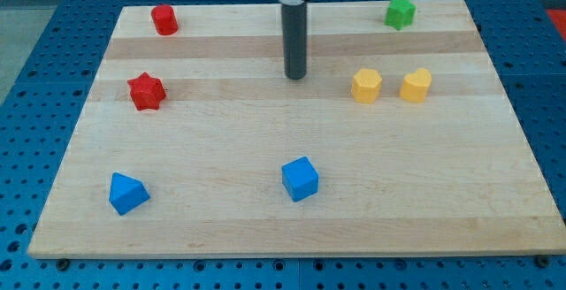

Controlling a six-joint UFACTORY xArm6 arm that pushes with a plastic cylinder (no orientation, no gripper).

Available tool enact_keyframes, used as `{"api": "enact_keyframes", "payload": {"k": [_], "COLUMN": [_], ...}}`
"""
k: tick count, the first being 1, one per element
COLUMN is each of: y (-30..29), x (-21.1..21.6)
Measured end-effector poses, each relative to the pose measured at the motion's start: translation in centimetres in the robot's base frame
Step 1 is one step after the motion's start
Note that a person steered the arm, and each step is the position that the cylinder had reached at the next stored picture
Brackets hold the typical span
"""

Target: Push the yellow hexagon to the right of the blue cube

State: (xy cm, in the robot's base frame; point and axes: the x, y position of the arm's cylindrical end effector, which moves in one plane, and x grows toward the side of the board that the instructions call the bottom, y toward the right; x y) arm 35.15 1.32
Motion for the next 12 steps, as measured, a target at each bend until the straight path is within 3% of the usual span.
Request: {"api": "enact_keyframes", "payload": {"k": [3, 9, 12], "y": [8.1, 10.1, 6.6], "x": [0.0, 11.3, 11.5]}}
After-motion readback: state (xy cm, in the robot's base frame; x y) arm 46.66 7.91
